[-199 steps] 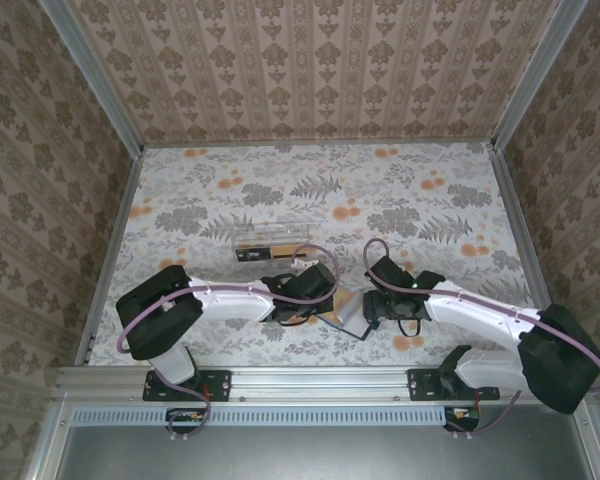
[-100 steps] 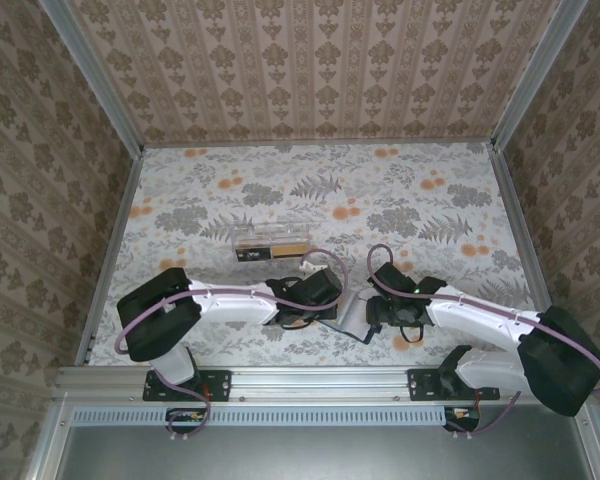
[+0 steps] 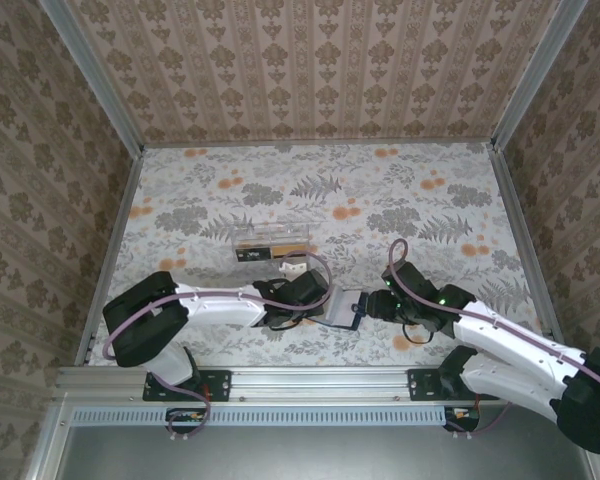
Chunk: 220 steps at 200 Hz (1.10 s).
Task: Take the credit cards out of the card holder
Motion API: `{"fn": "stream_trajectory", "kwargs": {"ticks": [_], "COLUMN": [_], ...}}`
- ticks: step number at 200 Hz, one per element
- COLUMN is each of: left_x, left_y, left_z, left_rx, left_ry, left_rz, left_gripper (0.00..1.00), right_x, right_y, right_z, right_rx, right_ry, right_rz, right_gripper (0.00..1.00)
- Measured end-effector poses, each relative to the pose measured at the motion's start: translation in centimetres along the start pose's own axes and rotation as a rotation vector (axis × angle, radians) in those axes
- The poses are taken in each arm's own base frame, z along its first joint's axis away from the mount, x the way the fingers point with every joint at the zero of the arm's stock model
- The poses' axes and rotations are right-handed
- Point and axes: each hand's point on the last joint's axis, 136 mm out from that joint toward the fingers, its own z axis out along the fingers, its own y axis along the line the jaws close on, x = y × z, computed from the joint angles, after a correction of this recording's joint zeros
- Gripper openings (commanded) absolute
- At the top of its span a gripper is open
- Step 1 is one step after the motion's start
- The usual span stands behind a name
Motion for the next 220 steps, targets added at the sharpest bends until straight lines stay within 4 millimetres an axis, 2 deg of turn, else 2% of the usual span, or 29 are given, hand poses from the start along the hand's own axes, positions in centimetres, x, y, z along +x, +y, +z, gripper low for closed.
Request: {"fn": "stream_trajectory", "kwargs": {"ticks": [26, 37, 50, 79, 100, 191, 220], "left_x": [-0.1, -0.1, 0.0, 0.1, 0.2, 1.3, 1.7], "left_y": [0.0, 0.0, 0.1, -0.1, -0.3, -2.8, -3.9], "left_z": [0.0, 0.0, -0.1, -0.1, -0.1, 0.3, 0.5], "left_rx": [-0.003, -0.004, -0.007, -0.005, 0.0, 0.063, 0.092], "left_ry": [-0.007, -0.01, -0.013, -0.012, -0.006, 0.056, 0.074], "left_rz": [0.0, 0.003, 0.008, 0.034, 0.059, 0.177, 0.202], "left_gripper": [0.0, 0.0, 0.0, 0.0, 0.0, 0.12, 0.15], "right_x": [1.0, 1.3, 1.3, 1.5, 1.5, 1.1, 1.1], "right_y": [0.1, 0.2, 0.4, 0.4, 0.5, 1.0, 0.9], "right_z": [1.6, 2.1, 2.6, 4.0, 4.7, 5.3, 5.3], "right_rx": [-0.013, -0.013, -0.016, 0.005, 0.017, 0.013, 0.013], "right_ry": [0.054, 0.07, 0.08, 0.115, 0.13, 0.129, 0.128], "right_rz": [0.014, 0.01, 0.009, 0.002, -0.013, -0.033, -0.041], "right_gripper": [0.42, 0.33, 0.31, 0.18, 0.15, 0.15, 0.2]}}
